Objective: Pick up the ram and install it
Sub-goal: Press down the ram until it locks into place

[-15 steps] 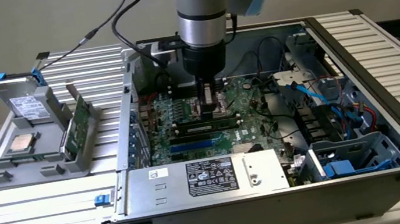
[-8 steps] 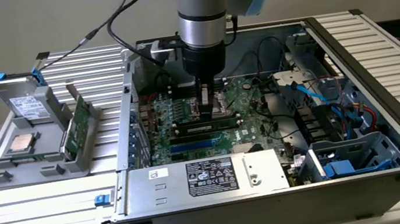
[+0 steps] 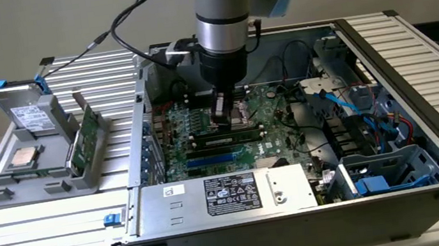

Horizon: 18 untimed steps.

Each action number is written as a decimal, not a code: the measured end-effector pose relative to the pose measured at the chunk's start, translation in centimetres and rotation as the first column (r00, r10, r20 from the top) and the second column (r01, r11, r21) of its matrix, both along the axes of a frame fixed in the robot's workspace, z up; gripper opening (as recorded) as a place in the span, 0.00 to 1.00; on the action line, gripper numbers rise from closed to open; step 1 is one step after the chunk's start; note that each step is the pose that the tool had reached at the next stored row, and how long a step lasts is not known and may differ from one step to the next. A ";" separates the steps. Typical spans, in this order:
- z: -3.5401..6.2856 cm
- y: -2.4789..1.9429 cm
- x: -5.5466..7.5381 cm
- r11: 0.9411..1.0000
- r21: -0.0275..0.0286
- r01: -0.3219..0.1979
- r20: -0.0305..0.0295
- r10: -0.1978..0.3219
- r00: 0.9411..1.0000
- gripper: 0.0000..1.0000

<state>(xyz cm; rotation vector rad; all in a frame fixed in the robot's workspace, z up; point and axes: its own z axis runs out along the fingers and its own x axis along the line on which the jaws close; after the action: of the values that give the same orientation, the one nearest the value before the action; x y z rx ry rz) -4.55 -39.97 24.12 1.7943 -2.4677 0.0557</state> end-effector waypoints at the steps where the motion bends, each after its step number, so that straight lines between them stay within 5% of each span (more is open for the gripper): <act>1: -0.02 0.00 0.0 1.000 0.000 0.017 0.000 -0.017 1.000 0.11; 9: -0.12 0.00 0.0 0.989 0.000 0.151 0.000 -0.151 0.989 0.11; 18: -0.12 0.00 0.0 0.960 0.000 0.281 0.000 -0.281 0.960 0.11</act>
<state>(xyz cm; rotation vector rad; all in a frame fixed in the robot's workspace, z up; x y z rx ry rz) -4.55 -39.97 23.99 1.4248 -2.6939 0.0359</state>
